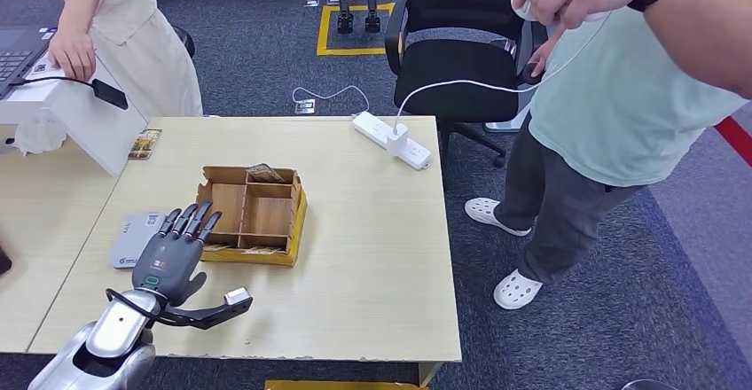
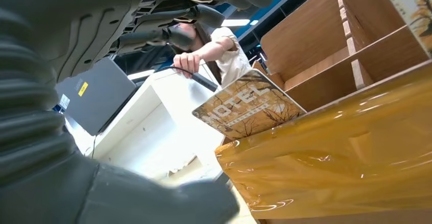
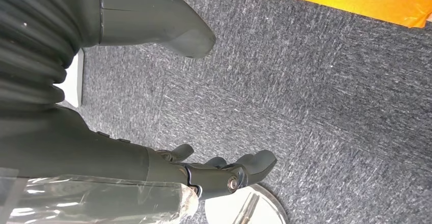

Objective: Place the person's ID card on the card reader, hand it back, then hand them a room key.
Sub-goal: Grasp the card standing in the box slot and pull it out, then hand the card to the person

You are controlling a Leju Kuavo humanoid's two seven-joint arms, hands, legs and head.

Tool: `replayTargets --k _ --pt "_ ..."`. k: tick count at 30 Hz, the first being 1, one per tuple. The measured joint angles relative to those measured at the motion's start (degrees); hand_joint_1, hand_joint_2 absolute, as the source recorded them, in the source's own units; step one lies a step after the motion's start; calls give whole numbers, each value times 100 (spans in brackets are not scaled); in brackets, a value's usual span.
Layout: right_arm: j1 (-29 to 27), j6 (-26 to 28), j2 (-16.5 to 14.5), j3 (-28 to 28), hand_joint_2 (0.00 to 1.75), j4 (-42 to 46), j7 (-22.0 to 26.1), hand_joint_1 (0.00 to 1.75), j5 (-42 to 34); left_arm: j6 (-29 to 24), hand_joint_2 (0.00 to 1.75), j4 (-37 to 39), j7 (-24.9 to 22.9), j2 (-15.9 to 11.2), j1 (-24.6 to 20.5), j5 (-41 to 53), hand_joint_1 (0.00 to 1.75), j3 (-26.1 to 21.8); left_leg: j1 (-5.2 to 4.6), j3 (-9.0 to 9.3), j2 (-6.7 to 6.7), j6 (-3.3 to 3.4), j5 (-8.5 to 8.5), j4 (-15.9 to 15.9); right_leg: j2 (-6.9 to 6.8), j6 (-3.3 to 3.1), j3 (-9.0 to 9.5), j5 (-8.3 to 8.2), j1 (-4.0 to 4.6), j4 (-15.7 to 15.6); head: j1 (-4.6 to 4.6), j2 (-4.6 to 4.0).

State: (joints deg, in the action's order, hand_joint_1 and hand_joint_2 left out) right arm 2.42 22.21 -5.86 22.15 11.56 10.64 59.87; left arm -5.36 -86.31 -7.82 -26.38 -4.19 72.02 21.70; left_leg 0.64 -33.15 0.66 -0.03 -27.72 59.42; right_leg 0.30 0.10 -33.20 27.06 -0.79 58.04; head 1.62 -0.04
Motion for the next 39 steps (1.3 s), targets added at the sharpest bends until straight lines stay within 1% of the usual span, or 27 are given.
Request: replayTargets --k 2,20,24,27,32,36,39 --pt "-5 1 0 13 175 0 1 0 4 3 175 16 3 9 1 -9 175 -23 0 0 0 0 0 0 0 0 0 0 0 0 0 0" --pt "-7 0 0 72 175 0 15 0 31 -10 175 140 271 92 8 -368 175 -175 0 -1 -3 0 0 0 -4 0 2 0 0 0 -1 0" --pt "-3 -3 0 74 175 2 27 0 48 -158 175 141 405 104 10 -658 175 -293 0 -1 -3 1 1 0 -6 0 2 0 0 1 -2 0" --pt "-4 -6 0 75 175 2 48 0 73 -352 175 107 442 58 -29 -862 175 -522 2 0 -3 2 3 0 -5 0 0 0 1 1 -2 0" --pt "-7 -4 0 95 175 0 93 0 98 -542 175 -72 397 -165 -326 -935 175 -1076 7 -2 -6 0 6 0 -8 -2 0 -1 4 3 -5 0" --pt "-10 -6 -5 112 175 0 99 0 111 -587 175 -141 331 -380 -819 -990 175 -1571 8 -2 -6 1 12 0 -8 -6 -1 -4 5 4 -8 0" --pt "2 -19 -21 113 175 1 96 0 152 -727 175 -49 250 -434 -1272 -867 175 -1761 7 -3 -12 -1 16 0 -12 -8 0 -6 5 4 -8 0"
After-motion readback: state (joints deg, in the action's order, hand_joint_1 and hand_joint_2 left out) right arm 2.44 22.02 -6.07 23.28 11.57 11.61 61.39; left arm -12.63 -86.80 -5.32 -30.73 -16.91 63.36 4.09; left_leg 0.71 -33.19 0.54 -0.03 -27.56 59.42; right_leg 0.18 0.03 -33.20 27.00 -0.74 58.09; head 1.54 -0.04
